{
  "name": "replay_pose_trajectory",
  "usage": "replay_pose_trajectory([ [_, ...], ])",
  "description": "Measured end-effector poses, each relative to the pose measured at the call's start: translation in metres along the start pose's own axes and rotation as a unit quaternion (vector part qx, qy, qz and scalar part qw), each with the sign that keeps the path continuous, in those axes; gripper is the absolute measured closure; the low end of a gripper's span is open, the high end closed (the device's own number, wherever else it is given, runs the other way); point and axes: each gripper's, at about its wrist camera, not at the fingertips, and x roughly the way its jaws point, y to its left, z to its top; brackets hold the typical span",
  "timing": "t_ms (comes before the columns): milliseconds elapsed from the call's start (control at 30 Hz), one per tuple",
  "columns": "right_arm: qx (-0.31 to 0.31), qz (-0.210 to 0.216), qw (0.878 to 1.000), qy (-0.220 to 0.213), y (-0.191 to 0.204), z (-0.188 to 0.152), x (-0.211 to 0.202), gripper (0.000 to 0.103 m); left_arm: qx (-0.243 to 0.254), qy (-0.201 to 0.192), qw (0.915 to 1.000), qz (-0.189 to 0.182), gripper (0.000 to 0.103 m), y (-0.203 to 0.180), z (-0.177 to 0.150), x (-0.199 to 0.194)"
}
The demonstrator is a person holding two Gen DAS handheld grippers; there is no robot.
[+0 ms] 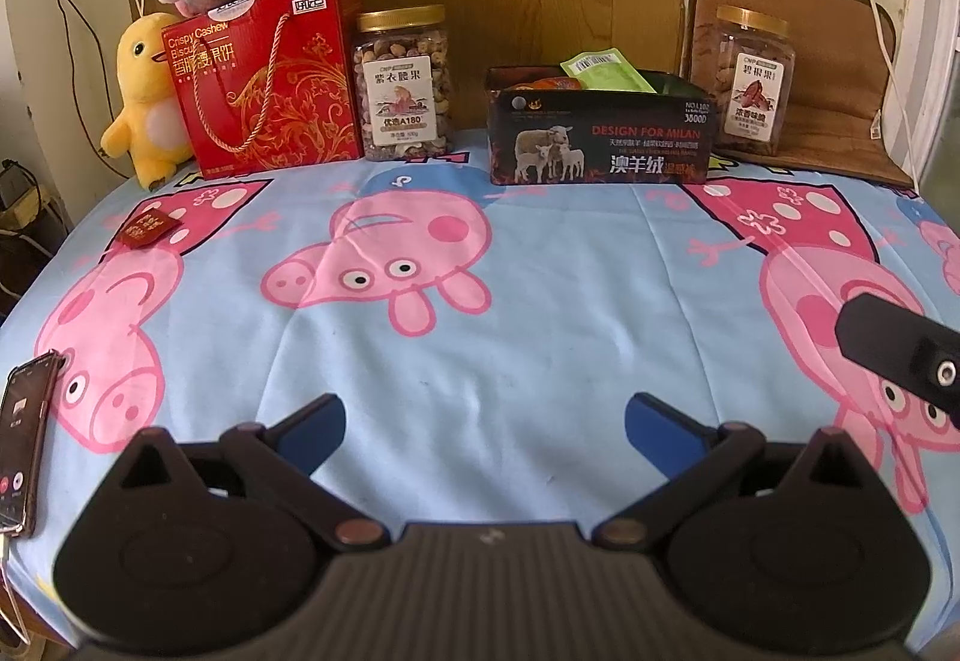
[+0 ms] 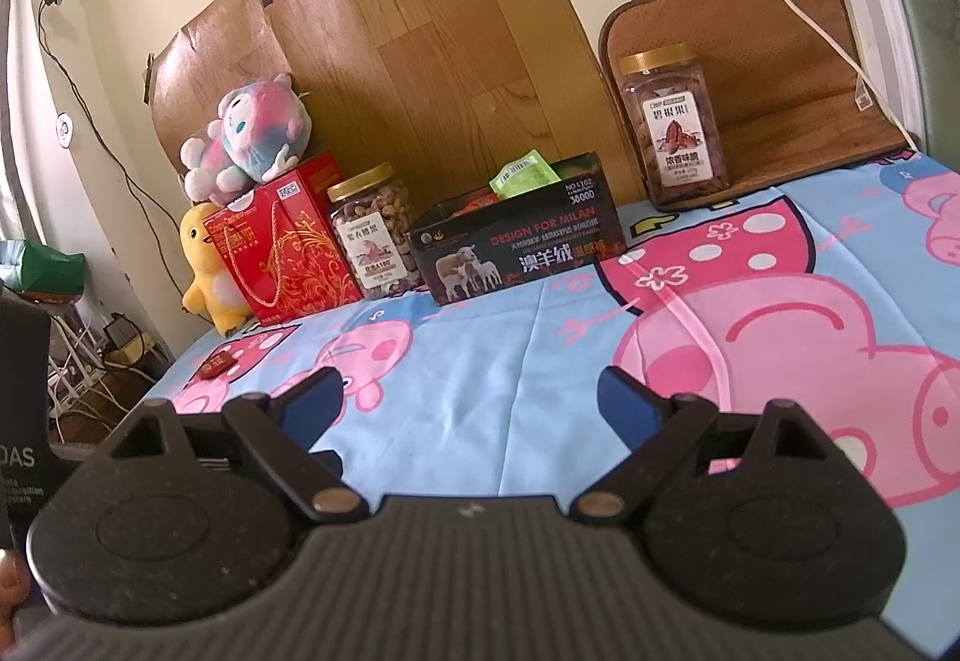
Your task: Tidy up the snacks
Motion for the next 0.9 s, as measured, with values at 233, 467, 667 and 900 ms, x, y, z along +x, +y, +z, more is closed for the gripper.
replay_pose_trajectory([
  [233,0.002,-0.001,1.0,-0.003,-0.002,-0.001,-0.002,0.009,0.006,-0.002,1.0,0.002,0.0,-0.003,0.001,-0.001],
  [467,0.004,0.001,1.0,-0.005,-0.001,-0.001,-0.004,0.01,0.006,-0.022,0.9996,0.017,0.0,-0.004,0.001,-0.011],
  [667,0.0,0.003,1.0,-0.008,0.0,-0.001,-0.006,0.01,0.003,-0.03,0.9992,0.027,0.0,-0.001,0.003,-0.015],
  [900,0.001,0.003,1.0,-0.008,0.0,-0.002,-0.007,0.01,0.002,-0.028,0.9993,0.022,0.0,0.0,0.003,-0.015],
])
